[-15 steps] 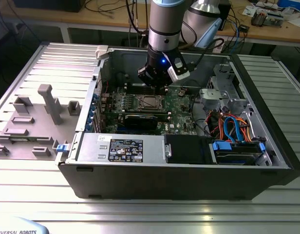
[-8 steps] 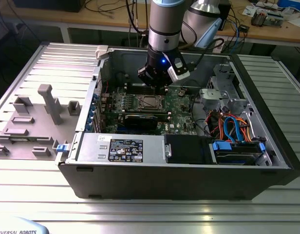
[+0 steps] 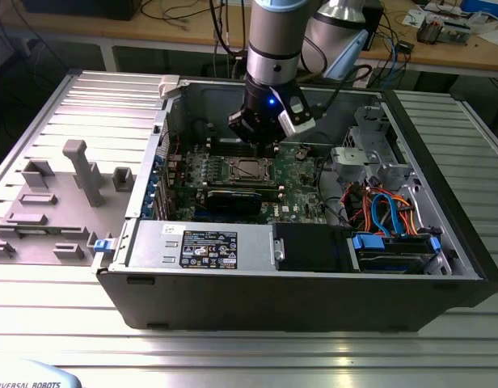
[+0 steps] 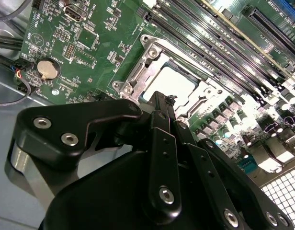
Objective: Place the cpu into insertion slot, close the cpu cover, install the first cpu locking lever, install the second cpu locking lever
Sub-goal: 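Install the second cpu locking lever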
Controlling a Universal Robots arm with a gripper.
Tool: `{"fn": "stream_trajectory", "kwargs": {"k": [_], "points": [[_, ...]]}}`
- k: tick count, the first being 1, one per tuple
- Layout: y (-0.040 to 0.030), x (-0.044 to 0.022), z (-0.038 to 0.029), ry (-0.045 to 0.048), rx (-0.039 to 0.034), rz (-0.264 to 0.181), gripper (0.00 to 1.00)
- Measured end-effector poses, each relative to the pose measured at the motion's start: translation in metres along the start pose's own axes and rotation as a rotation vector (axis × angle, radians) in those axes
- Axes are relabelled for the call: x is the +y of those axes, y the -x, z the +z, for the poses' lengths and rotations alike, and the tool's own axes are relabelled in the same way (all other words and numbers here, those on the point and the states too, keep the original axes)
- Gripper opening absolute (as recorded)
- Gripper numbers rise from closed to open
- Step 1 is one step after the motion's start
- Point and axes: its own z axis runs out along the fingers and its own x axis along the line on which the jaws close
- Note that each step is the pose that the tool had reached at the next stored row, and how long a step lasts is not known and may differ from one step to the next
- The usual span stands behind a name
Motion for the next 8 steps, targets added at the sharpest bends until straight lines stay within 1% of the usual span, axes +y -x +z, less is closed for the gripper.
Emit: {"fn": "stream_trajectory", "kwargs": {"k": [4, 6, 8], "points": [[-0.0002, -0.0024, -0.0003, -0.0003, 0.0002, 0.0, 0.11], [-0.0005, -0.0063, -0.0006, -0.0003, 0.0002, 0.0, 0.11], [-0.0011, -0.0141, -0.0012, 0.0, 0.0015, 0.0, 0.11]]}}
